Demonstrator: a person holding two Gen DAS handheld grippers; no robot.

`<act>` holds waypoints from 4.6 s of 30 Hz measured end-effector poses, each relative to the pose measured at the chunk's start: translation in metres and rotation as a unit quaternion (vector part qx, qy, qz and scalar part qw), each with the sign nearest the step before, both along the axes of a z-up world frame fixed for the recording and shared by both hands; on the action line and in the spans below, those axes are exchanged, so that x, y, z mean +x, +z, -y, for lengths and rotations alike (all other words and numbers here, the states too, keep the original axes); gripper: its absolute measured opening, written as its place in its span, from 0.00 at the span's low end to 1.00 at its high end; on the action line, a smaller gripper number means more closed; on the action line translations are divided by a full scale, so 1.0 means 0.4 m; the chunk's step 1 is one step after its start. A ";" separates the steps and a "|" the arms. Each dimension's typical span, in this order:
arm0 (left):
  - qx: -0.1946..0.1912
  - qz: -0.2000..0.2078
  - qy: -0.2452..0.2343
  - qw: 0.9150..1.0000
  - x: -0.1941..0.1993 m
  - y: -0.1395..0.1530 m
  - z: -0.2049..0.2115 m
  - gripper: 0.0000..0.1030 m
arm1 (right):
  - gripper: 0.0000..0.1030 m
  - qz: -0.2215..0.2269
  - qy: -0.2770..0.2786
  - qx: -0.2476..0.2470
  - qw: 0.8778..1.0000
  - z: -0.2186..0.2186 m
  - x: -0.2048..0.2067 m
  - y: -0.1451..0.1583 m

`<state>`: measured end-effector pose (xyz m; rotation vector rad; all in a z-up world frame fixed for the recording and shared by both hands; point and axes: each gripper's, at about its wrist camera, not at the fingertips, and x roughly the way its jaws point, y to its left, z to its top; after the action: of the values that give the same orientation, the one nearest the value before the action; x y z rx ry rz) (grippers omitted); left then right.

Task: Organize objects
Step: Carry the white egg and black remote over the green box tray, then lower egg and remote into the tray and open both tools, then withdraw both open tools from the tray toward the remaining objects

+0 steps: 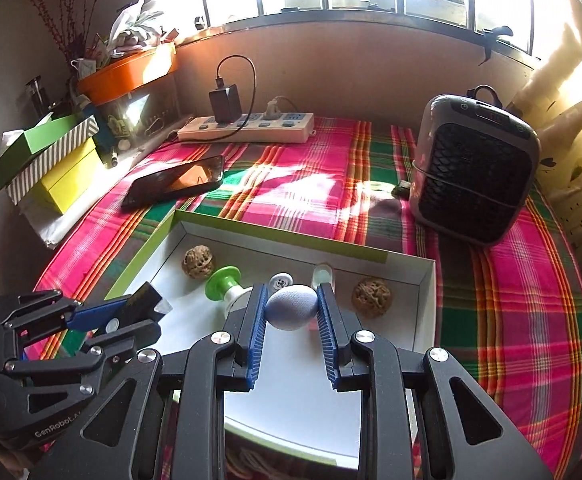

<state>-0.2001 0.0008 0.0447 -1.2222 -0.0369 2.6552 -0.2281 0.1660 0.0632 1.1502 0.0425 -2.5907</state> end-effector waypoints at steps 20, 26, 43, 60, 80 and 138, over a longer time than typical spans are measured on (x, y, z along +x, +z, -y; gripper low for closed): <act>-0.016 0.021 0.014 1.000 -0.077 -0.050 -0.001 0.24 | 0.25 0.047 0.024 0.003 0.999 0.043 -0.115 -0.057; -0.019 0.020 0.014 1.000 -0.088 -0.051 -0.005 0.24 | 0.25 0.059 0.027 0.001 0.998 0.053 -0.131 -0.073; -0.024 0.018 0.010 1.000 -0.093 -0.058 -0.010 0.25 | 0.25 0.077 0.025 0.030 0.996 0.070 -0.143 -0.096; -0.022 0.018 0.009 1.000 -0.092 -0.057 -0.010 0.26 | 0.26 0.079 0.022 0.029 0.996 0.073 -0.144 -0.095; -0.013 0.022 0.014 1.000 -0.070 -0.045 -0.003 0.34 | 0.33 0.061 0.022 0.016 0.998 0.078 -0.113 -0.059; 0.030 -0.012 0.014 0.999 0.154 0.002 0.051 0.43 | 0.43 -0.032 -0.012 0.007 0.999 -0.001 0.239 -0.023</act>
<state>-0.1384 -0.0198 0.0456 -1.1802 -0.1302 2.6713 -0.1326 0.1664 0.0540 1.0795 0.0609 -2.6509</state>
